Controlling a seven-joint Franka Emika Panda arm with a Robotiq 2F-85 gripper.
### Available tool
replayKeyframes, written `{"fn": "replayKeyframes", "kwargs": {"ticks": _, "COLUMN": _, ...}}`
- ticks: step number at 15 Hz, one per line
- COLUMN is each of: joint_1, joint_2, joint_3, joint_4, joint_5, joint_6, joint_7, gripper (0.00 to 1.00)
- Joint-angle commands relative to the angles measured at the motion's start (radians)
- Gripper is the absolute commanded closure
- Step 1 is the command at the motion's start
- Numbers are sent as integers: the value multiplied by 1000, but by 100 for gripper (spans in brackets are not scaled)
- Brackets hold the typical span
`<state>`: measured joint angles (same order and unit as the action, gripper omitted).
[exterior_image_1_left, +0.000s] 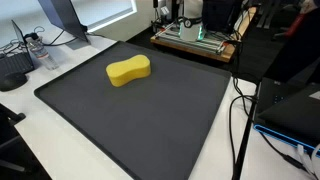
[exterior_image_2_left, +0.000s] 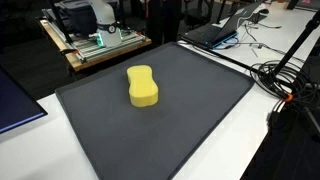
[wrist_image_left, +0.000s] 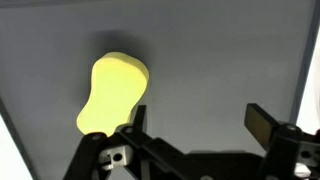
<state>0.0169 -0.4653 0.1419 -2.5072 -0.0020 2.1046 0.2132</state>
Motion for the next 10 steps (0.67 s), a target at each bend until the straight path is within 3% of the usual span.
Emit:
{"fn": "replayKeyframes", "kwargs": {"ticks": 1, "joint_1": 9, "joint_2": 1, "joint_3": -9, "joint_4": 2, "joint_5": -5, "joint_6": -2, "joint_7": 3, "gripper": 0}}
{"fn": "replayKeyframes", "kwargs": {"ticks": 8, "joint_1": 9, "joint_2": 1, "joint_3": -9, "joint_4": 2, "joint_5": -5, "joint_6": -2, "joint_7": 3, "gripper": 0}}
{"fn": "replayKeyframes", "kwargs": {"ticks": 10, "joint_1": 16, "joint_2": 37, "joint_3": 8, "joint_4": 50, "joint_5": -7, "joint_6": -4, "joint_7": 19, "gripper": 0}}
